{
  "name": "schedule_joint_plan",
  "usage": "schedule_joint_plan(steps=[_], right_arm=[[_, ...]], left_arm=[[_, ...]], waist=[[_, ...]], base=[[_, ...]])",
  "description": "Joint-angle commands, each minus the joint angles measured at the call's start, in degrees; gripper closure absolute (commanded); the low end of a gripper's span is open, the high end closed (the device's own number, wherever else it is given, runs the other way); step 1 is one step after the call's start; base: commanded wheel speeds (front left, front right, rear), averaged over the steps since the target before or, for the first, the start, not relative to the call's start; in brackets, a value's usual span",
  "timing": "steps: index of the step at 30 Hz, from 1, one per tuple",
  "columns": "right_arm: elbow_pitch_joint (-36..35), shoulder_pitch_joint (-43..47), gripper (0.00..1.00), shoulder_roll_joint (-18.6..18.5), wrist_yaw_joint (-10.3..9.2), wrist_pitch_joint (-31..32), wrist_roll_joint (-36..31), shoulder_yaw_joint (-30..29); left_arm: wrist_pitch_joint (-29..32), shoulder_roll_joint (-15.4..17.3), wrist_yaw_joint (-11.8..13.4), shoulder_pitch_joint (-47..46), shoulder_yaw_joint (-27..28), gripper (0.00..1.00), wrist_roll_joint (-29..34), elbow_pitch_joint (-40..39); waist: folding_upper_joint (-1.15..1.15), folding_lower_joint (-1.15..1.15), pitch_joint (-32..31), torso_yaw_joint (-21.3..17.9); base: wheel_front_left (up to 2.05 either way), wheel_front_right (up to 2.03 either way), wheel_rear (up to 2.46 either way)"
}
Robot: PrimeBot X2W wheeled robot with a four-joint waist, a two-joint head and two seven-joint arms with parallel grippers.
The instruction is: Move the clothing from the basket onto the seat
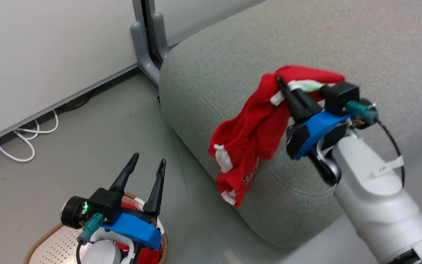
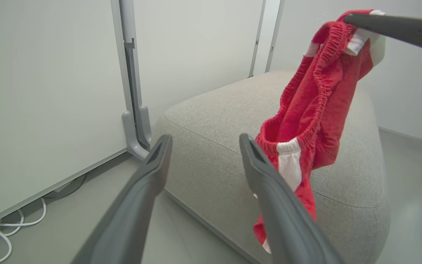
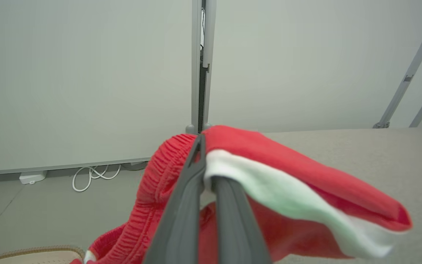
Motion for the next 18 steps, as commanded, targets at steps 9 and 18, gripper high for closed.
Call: schedule_joint_plan(steps=[9, 18], right_arm=[[-1.1, -14.2, 1.00, -8.7, 0.01, 1.9, 0.4, -7.9], [-1.2, -23.3, 1.00, -14.2, 0.01, 0.9, -2.0, -20.9]], left_arm=[[-0.1, 3.2, 0.0, -4.3, -1.2, 0.00, 1.3, -3.1], [0.2, 8.1, 0.0, -10.4, -2.3, 0.00, 2.9, -8.2]], waist=[[0.00, 0.00, 8.1, 2.5], [0.00, 0.00, 20.3, 4.7]], base=[[0.00, 0.00, 0.00], [0.00, 0.00, 0.00]])
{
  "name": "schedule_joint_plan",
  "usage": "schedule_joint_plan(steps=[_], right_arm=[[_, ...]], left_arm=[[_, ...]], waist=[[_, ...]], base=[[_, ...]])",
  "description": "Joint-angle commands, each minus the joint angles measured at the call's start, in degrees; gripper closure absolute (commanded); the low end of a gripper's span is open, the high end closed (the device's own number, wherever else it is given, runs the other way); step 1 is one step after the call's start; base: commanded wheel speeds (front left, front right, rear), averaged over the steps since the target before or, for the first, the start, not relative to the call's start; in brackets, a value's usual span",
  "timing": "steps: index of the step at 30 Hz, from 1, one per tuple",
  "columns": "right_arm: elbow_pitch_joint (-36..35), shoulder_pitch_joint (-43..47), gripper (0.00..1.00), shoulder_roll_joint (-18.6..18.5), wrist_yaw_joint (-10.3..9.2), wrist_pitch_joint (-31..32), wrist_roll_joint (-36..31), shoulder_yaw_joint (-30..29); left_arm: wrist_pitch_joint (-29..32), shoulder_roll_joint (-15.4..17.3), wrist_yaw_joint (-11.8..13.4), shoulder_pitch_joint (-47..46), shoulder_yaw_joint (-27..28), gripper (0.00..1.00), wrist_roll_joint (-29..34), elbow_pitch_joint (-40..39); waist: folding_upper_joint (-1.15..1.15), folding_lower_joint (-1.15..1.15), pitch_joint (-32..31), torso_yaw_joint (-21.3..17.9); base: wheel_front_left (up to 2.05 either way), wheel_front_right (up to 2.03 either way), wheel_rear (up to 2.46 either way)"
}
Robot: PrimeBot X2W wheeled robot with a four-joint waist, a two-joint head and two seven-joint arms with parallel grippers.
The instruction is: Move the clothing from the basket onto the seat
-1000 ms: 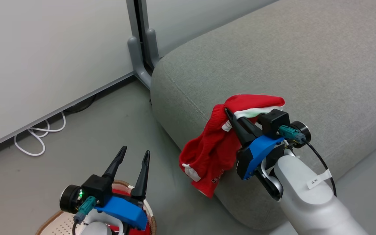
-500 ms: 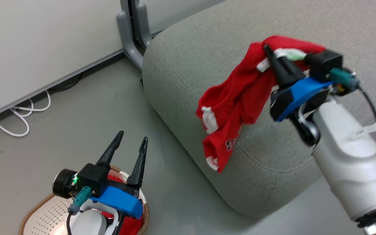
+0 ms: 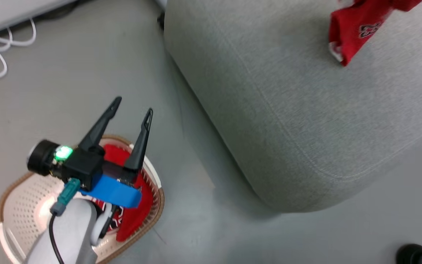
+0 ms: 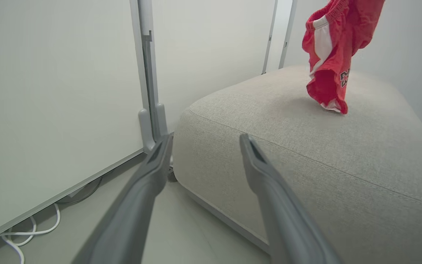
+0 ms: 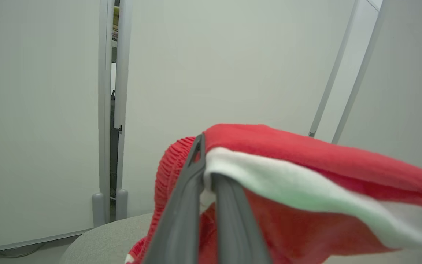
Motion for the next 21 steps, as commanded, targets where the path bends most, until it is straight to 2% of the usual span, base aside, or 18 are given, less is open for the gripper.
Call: schedule_joint_plan(steps=[1, 10, 16, 21], right_arm=[[0.7, -0.7, 1.00, 0.0, 0.01, -0.4, -0.2, -1.6], [7.8, 1.7, 1.00, 2.0, 0.01, -1.4, -3.8, -9.7], [12.4, 3.2, 1.00, 3.8, 0.01, -1.7, -6.3, -13.7], [13.2, 3.9, 1.00, 4.5, 0.01, -1.7, -8.2, -16.4]], left_arm=[[0.3, 0.8, 0.0, -1.9, -0.1, 0.00, 0.5, -1.1], [1.8, 3.6, 0.0, -7.1, -1.0, 0.00, 1.6, -6.2], [1.9, 4.4, 0.3, -6.9, -1.1, 0.00, 1.3, -7.0], [1.5, 4.2, 0.5, -6.4, -1.3, 0.00, 1.0, -6.5]], waist=[[0.00, -0.01, 5.0, 1.4], [0.00, -0.01, 14.0, 3.6], [0.00, -0.01, 15.5, 4.6], [0.00, -0.01, 14.9, 5.3]], base=[[0.00, 0.00, 0.00], [0.00, 0.00, 0.00], [0.00, 0.00, 0.00], [0.00, 0.00, 0.00]])
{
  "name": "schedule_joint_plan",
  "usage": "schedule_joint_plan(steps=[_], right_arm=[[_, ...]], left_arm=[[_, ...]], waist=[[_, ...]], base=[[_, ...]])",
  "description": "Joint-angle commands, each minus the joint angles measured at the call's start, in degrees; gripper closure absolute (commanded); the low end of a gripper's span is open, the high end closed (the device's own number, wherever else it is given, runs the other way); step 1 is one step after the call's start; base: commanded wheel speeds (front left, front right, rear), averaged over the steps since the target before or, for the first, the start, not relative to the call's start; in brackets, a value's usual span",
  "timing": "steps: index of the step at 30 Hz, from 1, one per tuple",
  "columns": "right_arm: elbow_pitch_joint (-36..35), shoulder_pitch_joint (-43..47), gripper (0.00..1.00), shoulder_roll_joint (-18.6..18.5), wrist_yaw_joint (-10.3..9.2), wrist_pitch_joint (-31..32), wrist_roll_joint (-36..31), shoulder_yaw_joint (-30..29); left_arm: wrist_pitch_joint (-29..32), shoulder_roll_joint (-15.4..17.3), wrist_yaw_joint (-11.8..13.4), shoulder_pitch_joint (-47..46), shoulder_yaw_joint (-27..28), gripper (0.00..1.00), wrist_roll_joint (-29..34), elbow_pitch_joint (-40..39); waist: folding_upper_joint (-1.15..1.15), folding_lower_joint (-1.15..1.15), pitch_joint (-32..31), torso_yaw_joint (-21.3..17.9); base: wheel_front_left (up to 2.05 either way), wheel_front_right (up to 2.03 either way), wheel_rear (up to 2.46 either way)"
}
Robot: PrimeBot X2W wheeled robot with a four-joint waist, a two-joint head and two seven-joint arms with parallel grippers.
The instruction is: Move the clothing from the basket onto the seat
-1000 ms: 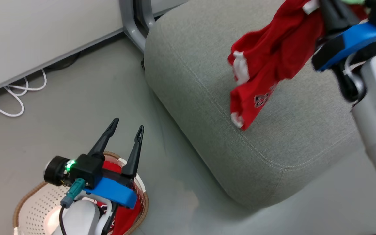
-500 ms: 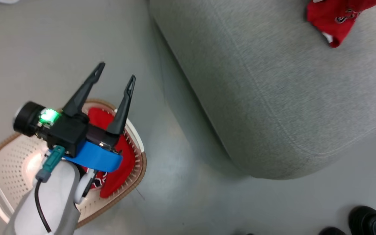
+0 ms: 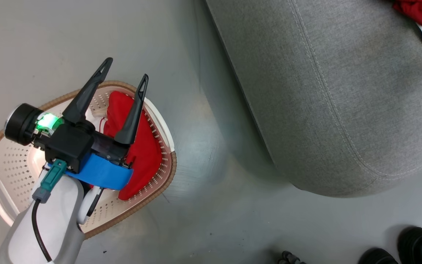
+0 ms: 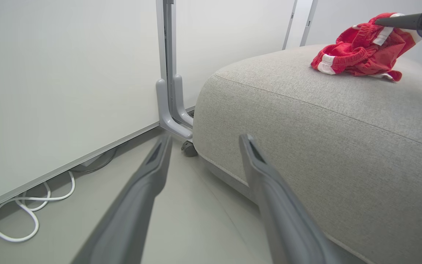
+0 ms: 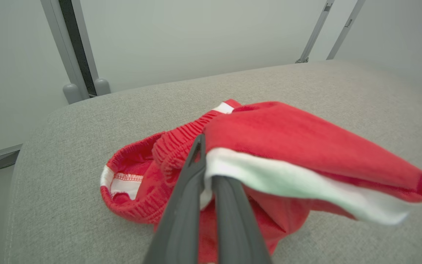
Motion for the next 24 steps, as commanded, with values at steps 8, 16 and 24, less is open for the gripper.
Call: schedule_joint_plan(steps=[8, 16, 24], right_arm=[[-1.0, 2.5, 0.00, 0.7, 0.01, -0.3, -3.6, -1.5], [-0.1, 7.2, 0.00, -0.5, 0.01, -0.2, -5.7, 0.3], [-0.7, 12.6, 0.00, -1.7, 0.01, -0.2, -6.9, 2.8]], left_arm=[[-1.1, -1.4, 0.6, 0.2, -0.7, 0.00, -0.8, 2.1], [-2.0, -4.6, 0.7, 1.7, -1.0, 0.00, -2.3, 5.9], [-2.0, -8.3, 0.5, 4.8, 0.9, 0.00, -3.2, 7.6]], waist=[[0.00, -0.01, -3.1, 0.9], [0.00, -0.01, -9.6, 2.4], [0.00, -0.01, -17.1, 4.8]], base=[[0.00, 0.00, 0.00], [0.00, 0.00, 0.00], [0.00, 0.00, 0.00]])
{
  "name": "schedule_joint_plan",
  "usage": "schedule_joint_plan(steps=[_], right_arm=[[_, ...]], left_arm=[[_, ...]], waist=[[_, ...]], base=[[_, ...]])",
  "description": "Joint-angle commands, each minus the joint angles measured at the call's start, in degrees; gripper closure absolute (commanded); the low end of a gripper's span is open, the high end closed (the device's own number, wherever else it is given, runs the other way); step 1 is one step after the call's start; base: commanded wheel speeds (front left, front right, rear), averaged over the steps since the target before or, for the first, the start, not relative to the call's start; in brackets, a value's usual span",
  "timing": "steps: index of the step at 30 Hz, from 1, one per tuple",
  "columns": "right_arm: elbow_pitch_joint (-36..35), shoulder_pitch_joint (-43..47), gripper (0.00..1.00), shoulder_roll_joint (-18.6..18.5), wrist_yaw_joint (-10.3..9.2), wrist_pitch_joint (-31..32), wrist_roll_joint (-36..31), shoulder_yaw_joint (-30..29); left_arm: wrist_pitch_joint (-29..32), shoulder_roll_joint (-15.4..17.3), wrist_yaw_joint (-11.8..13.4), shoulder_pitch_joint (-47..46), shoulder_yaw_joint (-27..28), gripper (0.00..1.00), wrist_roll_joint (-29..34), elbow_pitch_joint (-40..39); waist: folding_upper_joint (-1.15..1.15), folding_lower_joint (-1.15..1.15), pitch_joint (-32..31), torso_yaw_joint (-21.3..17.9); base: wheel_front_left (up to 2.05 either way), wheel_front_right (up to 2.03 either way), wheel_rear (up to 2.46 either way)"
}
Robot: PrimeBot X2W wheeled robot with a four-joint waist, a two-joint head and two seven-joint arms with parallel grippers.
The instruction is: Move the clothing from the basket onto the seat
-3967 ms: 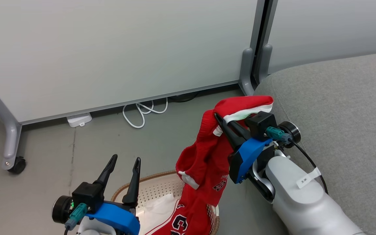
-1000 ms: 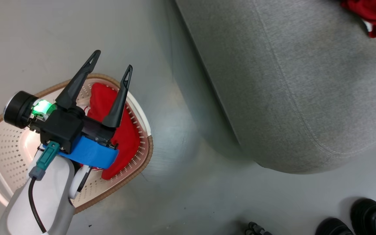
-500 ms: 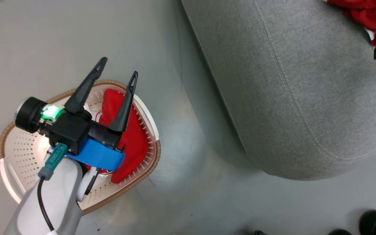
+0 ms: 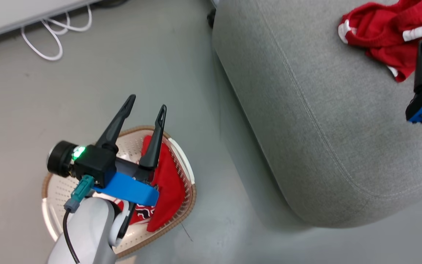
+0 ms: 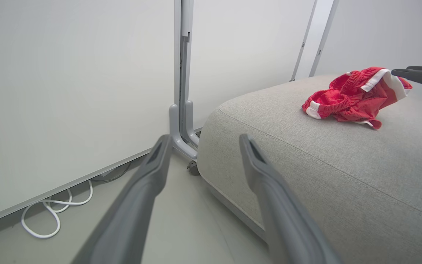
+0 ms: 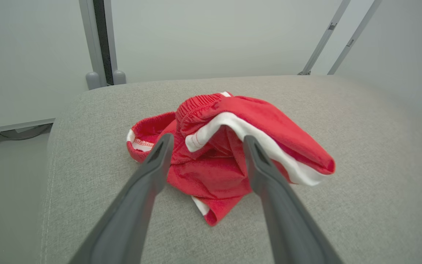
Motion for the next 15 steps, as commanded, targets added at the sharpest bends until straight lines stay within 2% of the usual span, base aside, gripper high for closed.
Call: schedule_joint_plan(steps=[1, 8, 15], right_arm=[[-0.6, 1.7, 0.00, -0.2, 0.01, -0.2, -0.3, 0.5], [-7.0, 9.8, 0.00, 1.0, 0.01, -0.2, 0.3, 3.9], [-15.6, 19.0, 0.00, 2.4, 0.01, 0.0, 2.0, 7.1]], left_arm=[[-0.2, -0.4, 0.2, 0.9, 0.6, 0.00, -0.4, 0.3], [-0.3, -4.1, -0.3, 6.2, 3.5, 0.00, -1.1, 2.8], [-0.3, -6.5, -0.6, 10.3, 7.0, 0.00, -1.7, 4.4]], waist=[[0.00, 0.00, -3.9, 1.9], [0.00, 0.00, -12.1, 5.1], [0.00, 0.00, -17.3, 8.8]], base=[[0.00, 0.00, 0.00], [0.00, 0.00, 0.00], [0.00, 0.00, 0.00]])
